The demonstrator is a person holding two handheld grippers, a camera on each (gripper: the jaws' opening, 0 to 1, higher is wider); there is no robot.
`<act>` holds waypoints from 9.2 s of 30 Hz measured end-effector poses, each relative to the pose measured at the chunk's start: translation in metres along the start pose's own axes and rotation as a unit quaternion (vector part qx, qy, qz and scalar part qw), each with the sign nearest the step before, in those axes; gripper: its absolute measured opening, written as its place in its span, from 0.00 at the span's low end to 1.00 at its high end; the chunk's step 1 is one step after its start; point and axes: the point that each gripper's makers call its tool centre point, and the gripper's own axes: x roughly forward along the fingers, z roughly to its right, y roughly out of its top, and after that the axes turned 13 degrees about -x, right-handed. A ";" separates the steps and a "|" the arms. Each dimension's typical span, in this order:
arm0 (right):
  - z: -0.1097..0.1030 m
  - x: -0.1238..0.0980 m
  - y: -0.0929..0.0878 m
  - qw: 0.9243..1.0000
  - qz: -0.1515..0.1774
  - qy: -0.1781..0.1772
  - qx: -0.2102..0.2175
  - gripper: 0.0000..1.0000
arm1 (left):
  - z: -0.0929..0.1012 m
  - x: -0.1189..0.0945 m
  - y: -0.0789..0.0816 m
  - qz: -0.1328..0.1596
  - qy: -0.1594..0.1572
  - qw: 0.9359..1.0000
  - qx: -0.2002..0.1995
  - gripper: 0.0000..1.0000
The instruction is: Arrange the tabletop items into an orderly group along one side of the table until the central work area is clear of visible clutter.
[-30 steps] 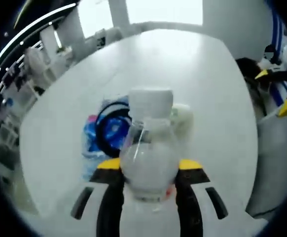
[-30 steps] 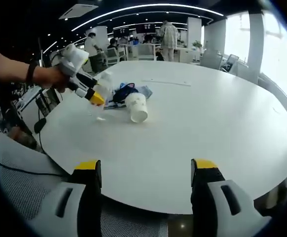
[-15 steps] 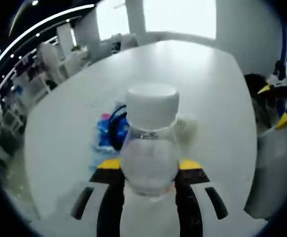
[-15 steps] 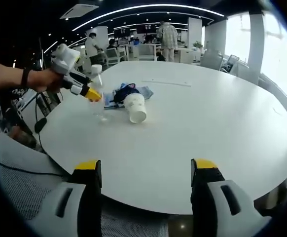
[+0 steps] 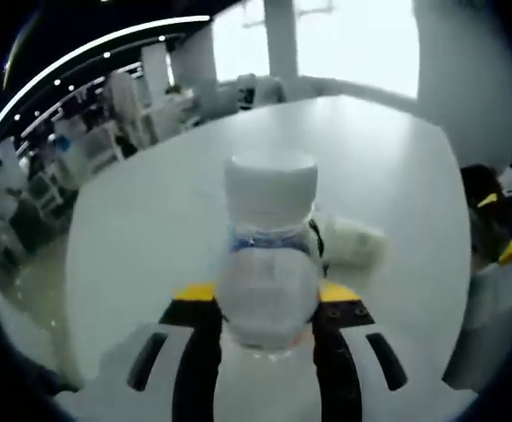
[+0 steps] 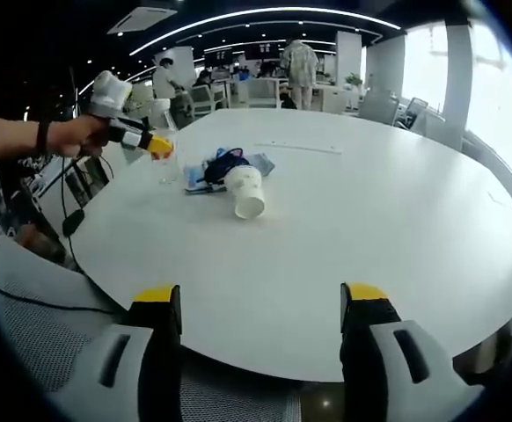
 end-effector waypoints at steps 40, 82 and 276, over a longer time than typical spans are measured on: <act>0.001 0.008 -0.015 0.999 -0.038 0.004 -0.009 0.73 | -0.102 0.027 0.045 0.037 0.056 0.997 -0.041 0.37; -0.009 0.011 -0.029 0.996 -0.077 0.018 -0.043 0.71 | -0.137 0.049 -0.009 0.064 0.112 0.984 -0.122 0.40; -0.017 0.012 -0.030 0.996 -0.074 0.046 -0.014 0.73 | -0.146 0.059 -0.021 0.099 0.194 0.949 -0.227 0.42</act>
